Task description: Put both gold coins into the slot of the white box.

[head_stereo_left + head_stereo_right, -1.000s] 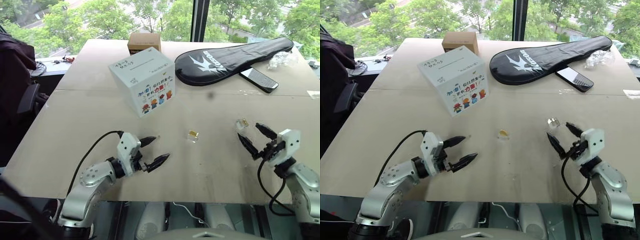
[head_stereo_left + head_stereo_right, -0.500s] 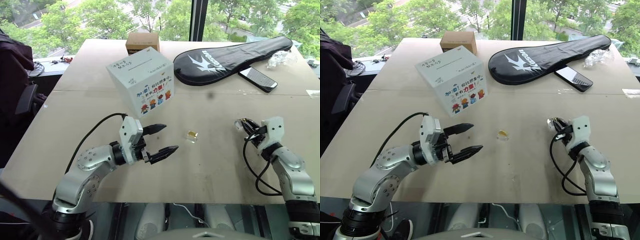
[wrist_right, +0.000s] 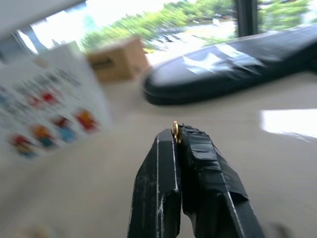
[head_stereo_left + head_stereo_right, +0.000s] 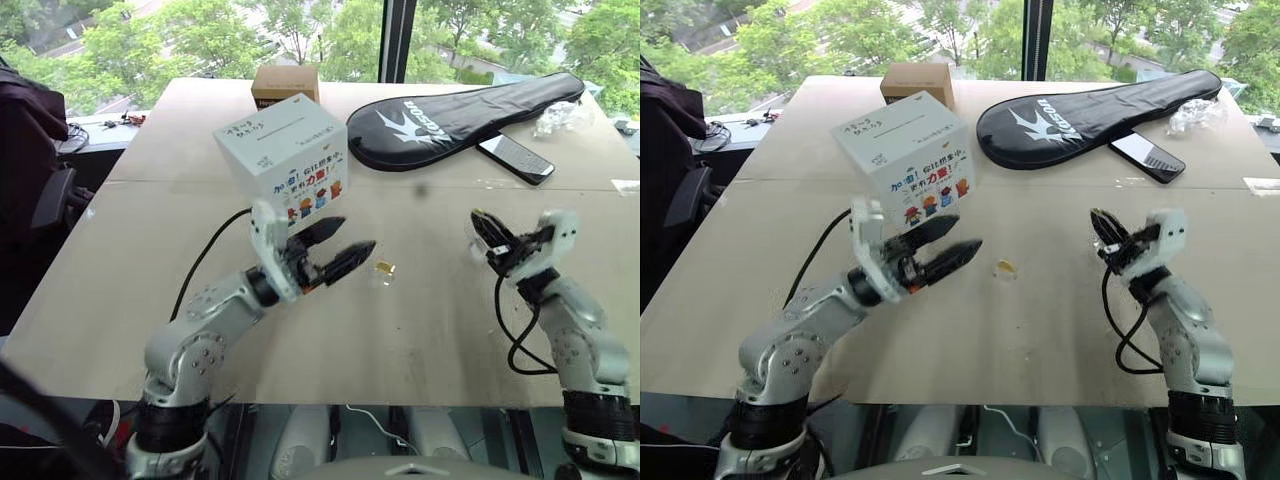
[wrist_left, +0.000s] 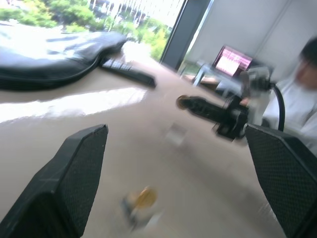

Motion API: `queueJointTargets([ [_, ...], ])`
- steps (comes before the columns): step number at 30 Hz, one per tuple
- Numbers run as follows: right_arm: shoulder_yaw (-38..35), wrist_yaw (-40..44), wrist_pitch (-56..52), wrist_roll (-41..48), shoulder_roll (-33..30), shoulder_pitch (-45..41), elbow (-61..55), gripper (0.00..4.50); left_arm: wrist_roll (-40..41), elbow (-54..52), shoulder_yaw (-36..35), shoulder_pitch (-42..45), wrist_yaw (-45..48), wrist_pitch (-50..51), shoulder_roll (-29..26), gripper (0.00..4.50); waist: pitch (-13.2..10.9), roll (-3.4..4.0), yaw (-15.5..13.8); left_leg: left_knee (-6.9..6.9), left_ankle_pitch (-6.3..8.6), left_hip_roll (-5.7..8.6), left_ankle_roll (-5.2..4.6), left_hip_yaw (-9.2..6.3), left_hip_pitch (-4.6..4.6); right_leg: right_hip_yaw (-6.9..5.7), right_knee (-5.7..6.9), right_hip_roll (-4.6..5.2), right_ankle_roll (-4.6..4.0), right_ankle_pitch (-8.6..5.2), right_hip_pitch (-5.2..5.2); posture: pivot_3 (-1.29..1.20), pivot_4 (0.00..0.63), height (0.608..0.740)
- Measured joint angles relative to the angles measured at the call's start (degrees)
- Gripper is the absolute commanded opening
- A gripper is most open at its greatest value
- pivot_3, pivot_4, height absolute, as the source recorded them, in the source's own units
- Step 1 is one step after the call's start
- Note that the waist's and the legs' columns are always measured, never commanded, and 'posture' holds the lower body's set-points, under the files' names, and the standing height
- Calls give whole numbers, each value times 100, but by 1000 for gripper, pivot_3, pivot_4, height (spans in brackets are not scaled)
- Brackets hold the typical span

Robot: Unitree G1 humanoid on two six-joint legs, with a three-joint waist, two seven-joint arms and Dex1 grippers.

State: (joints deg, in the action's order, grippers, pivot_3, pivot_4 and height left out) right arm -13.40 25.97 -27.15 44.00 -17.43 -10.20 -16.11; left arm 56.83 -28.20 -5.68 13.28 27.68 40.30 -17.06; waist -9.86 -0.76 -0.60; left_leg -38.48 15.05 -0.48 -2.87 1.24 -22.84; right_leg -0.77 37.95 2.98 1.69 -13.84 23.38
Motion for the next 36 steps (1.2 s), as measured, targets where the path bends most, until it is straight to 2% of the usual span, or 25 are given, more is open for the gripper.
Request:
queueJointTargets([
  [3,28,-562,-811,1388,294,-401,-587,63,1064,89,-182,305,-519,130,482,4500,0,0,13,0,0,1,0,-1,0,-1,2,-1,-1,0,0,0,150,740],
  [6,85,-1337,-1101,2635,781,-852,-820,63,1767,482,-384,615,-920,27,1028,4500,0,-1,5,-1,0,4,0,-2,-1,-2,1,-8,-1,0,0,0,150,740],
  [10,312,-2013,-1173,3471,1120,-1175,-931,63,2349,721,-516,954,-1290,-215,1495,4500,1,-3,-9,-1,0,16,-1,0,-8,0,-5,-24,0,0,0,0,150,740],
  [13,406,-2302,-1136,3716,1245,-1329,-930,0,2585,851,-491,1020,-1387,-241,1608,3655,0,-3,-1,-2,0,19,-1,4,-10,3,-8,-23,0,0,0,0,150,740],
  [15,539,-2349,-1126,3751,1279,-1417,-935,0,2644,885,-397,1019,-1386,-206,1619,2690,1,-3,7,-1,0,18,-2,1,-9,1,-8,-27,1,0,0,0,150,740],
  [16,590,-2376,-1126,3751,1294,-1418,-935,0,2654,885,-349,1020,-1387,-192,1614,2519,0,-3,5,0,0,18,-1,-1,-9,0,-8,-28,0,0,0,0,150,740],
  [30,907,-2385,-1022,3688,1294,-1433,-943,0,2715,887,-156,1023,-1363,-115,1519,2519,0,-3,91,0,0,16,-2,-1,-9,0,-8,-29,0,-1,0,0,150,740],
  [33,918,-2385,-1008,3679,1289,-1433,-982,0,2722,887,-93,1023,-1363,-94,1516,1623,0,-3,109,1,0,16,-2,-1,-9,0,-8,-29,0,-1,0,0,150,740],
  [36,933,-2365,-1000,3685,1288,-1445,-1026,0,2730,894,-64,1014,-1374,-88,1511,261,0,-3,120,1,0,16,-2,-1,-8,0,-8,-29,1,-1,1,0,150,740],
])
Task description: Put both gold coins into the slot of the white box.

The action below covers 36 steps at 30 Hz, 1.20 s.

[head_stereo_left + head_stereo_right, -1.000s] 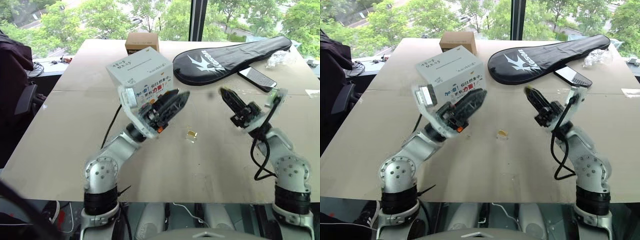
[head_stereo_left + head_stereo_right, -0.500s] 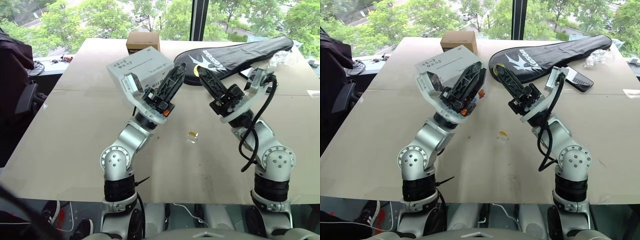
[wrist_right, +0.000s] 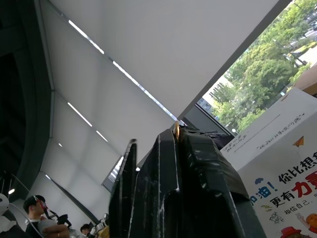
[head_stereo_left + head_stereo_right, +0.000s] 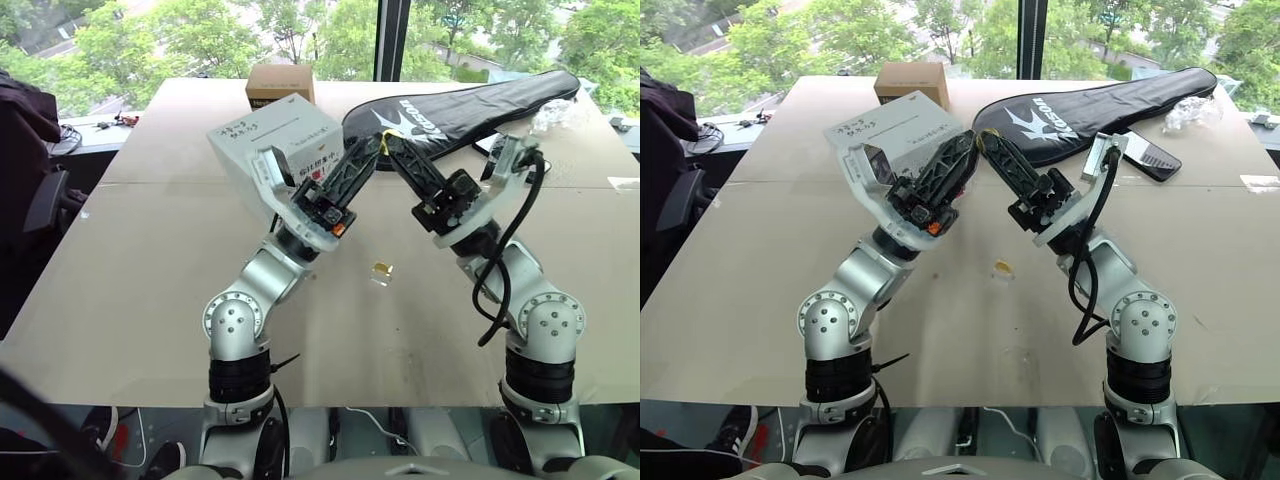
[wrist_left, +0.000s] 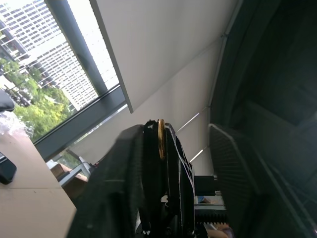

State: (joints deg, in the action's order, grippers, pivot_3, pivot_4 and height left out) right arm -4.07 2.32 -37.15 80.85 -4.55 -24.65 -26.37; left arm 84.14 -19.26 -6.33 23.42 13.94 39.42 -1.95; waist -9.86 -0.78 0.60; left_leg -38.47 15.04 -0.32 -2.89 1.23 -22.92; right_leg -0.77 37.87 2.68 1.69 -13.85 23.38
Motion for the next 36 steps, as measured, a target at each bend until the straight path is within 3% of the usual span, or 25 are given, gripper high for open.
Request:
queueJointTargets([
  [28,139,55,34,-157,-194,-10,-54,0,77,84,20,-7,10,109,-163,120,-1,-1,4,5,0,-1,0,0,-1,0,-8,0,1,-1,0,0,150,740],
  [31,140,79,30,-186,-204,0,-52,889,3,111,21,-5,23,98,-168,0,-1,-1,5,7,0,-1,0,0,-1,0,-9,0,0,-1,0,0,150,740],
  [34,138,109,37,-209,-197,14,-52,2134,-210,206,12,11,42,17,-211,0,-1,-1,4,8,0,-1,0,-1,-1,-1,-10,0,0,-1,0,0,150,740],
  [36,132,98,100,-257,-183,14,-50,2134,-368,279,4,149,74,-1,-325,0,-3,-3,3,8,0,-1,0,-1,-4,-1,-11,-1,1,-1,2,0,150,740],
])
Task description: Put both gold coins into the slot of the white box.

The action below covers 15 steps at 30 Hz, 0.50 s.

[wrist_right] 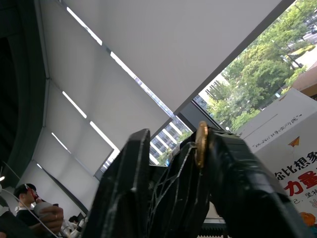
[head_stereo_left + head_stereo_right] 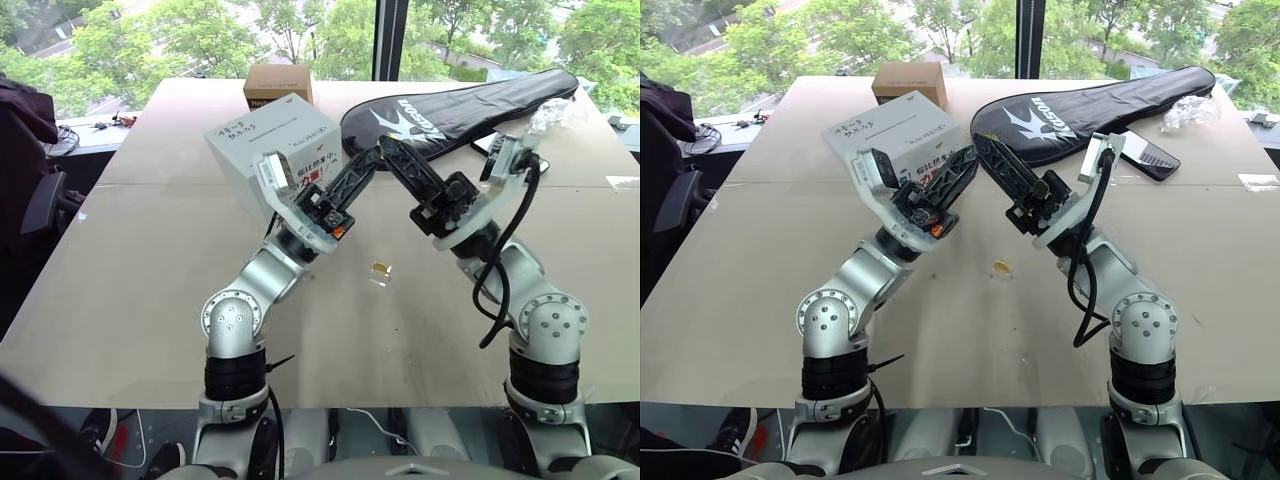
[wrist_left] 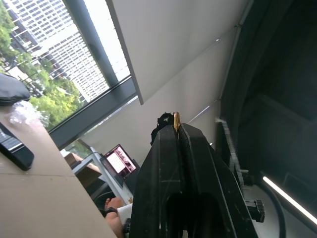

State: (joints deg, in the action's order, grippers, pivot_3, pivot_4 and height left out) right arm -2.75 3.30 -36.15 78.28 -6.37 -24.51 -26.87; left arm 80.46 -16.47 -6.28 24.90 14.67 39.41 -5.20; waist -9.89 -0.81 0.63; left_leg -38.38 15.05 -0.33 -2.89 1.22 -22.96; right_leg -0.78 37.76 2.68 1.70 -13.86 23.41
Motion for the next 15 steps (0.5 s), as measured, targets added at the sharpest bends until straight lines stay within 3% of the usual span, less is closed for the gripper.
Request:
queueJointTargets([
  [9,-529,145,188,-300,-515,148,138,2134,-245,222,-712,868,60,-283,-738,0,-4,-5,-8,5,0,0,0,1,-12,-2,-10,0,1,0,9,0,150,740],
  [15,-449,1309,260,-1691,-1871,307,196,2134,-1302,786,-739,1682,793,-213,-2443,0,-15,-12,17,14,0,3,1,7,-22,-4,-11,-6,9,-5,31,0,150,740],
])
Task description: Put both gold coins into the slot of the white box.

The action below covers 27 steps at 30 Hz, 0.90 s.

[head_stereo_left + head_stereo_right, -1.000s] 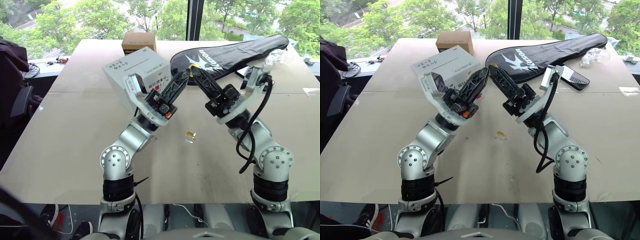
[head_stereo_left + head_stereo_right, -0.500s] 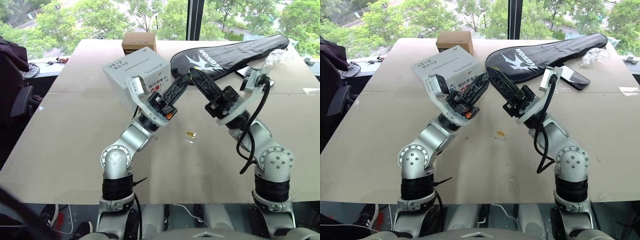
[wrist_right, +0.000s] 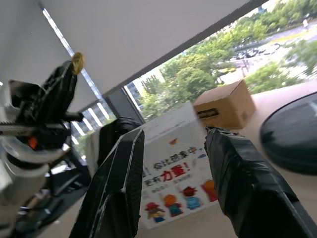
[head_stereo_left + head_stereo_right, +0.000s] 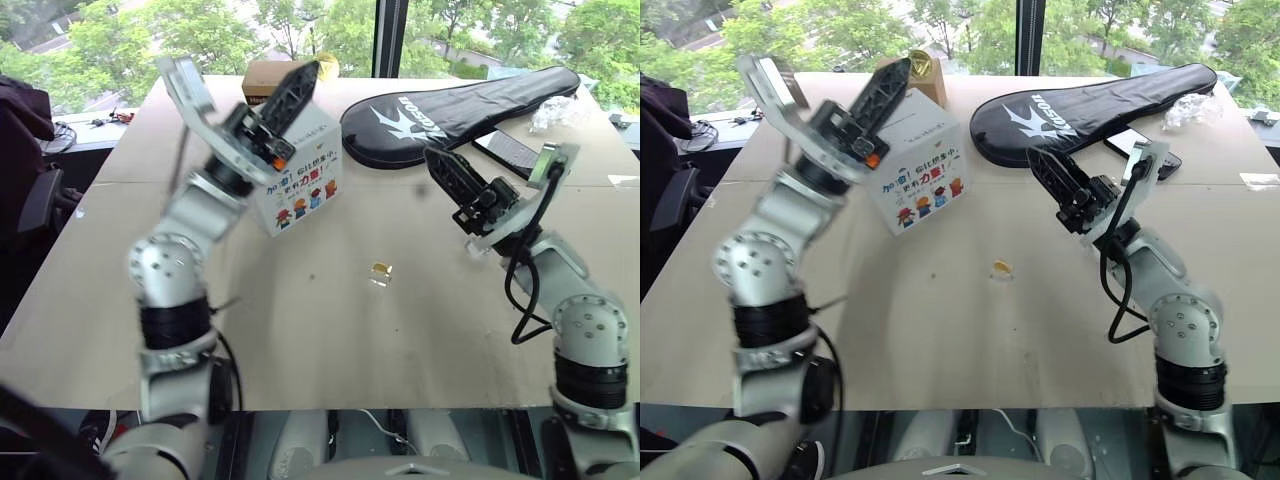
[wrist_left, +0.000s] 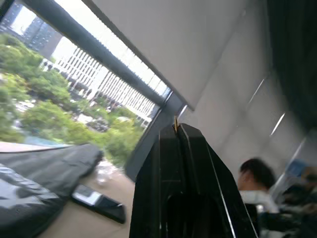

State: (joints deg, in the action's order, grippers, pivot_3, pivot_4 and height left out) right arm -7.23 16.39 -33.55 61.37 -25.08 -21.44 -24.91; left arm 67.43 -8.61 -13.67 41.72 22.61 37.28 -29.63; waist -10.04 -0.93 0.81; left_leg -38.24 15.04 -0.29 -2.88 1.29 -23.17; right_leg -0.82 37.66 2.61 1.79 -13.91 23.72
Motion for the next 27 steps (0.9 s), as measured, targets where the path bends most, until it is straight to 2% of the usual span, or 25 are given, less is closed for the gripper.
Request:
queueJointTargets([
  [3,47,579,45,-521,-495,-30,-1,2134,-1227,670,408,162,1044,-245,-1002,0,-2,0,-2,14,0,-2,0,3,9,0,-1,-4,1,-2,1,0,150,740],
  [8,180,1390,124,-1030,-1025,-60,-54,2134,-2590,2249,973,806,2812,-1100,-1631,0,-7,-7,-45,9,0,-2,0,-3,-11,-15,-7,2,2,-3,10,0,150,740],
  [11,180,1633,134,-1145,-1071,-44,-142,2134,-3210,3654,1103,1514,3715,-1640,-1705,0,-8,-10,-49,-12,0,-1,1,-11,-57,-30,-6,7,4,-2,44,0,150,740],
  [17,166,1723,113,-1173,-1070,-22,-222,2134,-4065,5919,1219,2529,4847,-2320,-1580,0,-17,-25,-57,-15,1,2,-2,-10,-70,-44,-8,14,10,-4,48,0,150,740],
  [21,150,1688,6,-1125,-1070,-23,-386,2134,-4610,6989,1252,2968,5287,-2659,-1505,0,-18,-26,-49,-15,2,1,-4,-14,-71,-53,-5,16,12,-6,48,0,150,740],
  [27,144,1633,-22,-1180,-1100,-19,-444,2134,-5190,7724,1249,3242,5540,-3040,-1351,0,-19,-27,-39,-15,3,1,-5,-13,-71,-55,-2,21,13,-6,48,0,150,740],
])
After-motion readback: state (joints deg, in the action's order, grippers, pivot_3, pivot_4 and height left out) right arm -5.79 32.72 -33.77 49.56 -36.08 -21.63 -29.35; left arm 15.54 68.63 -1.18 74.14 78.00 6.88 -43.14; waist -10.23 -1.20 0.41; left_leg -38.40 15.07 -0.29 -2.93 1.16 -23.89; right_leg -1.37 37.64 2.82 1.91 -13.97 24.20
